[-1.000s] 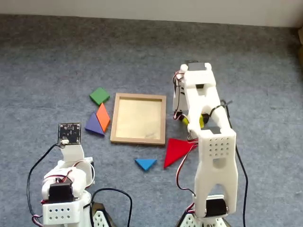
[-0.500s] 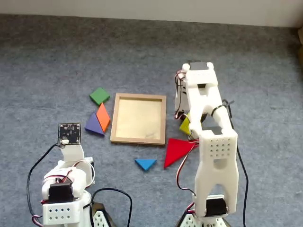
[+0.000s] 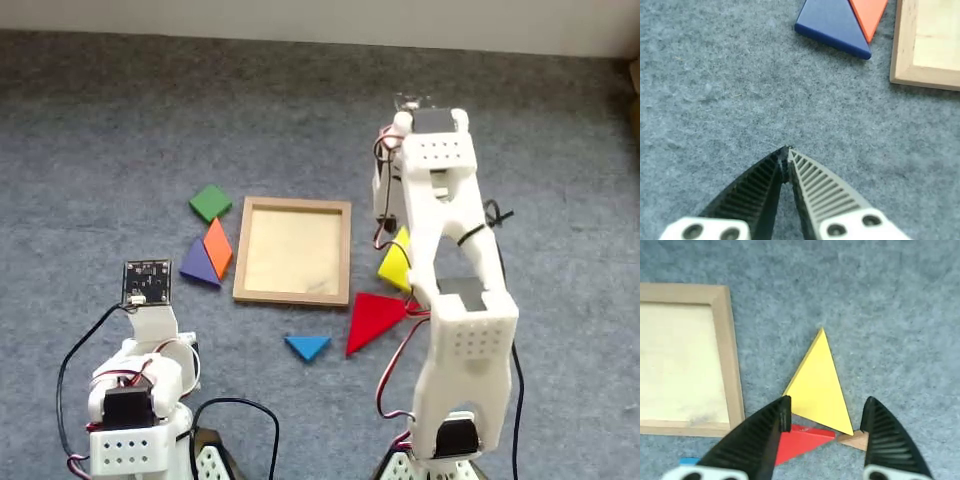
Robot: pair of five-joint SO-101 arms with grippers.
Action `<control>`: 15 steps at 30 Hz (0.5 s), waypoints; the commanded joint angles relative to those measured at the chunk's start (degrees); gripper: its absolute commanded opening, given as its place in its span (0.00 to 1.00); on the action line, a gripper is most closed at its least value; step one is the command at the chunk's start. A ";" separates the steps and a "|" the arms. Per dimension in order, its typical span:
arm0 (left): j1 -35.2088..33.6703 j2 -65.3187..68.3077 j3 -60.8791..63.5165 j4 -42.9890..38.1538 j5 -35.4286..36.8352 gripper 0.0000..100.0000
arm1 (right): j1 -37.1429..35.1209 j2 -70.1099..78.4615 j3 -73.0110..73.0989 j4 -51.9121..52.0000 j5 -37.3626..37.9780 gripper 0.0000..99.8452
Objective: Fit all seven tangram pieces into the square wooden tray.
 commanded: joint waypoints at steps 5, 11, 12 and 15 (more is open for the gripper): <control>-0.48 -0.75 1.19 0.26 -0.44 0.01 | -2.59 -13.49 5.32 2.24 0.70 0.23; -0.48 -0.75 1.19 0.26 -0.44 0.01 | -8.31 -31.43 26.33 -7.43 0.88 0.23; -0.48 -0.75 1.19 0.26 -0.44 0.01 | -8.75 -34.42 30.11 -10.07 0.88 0.23; -0.48 -0.75 1.19 0.26 -0.44 0.01 | -9.01 -41.10 41.54 -20.26 0.88 0.23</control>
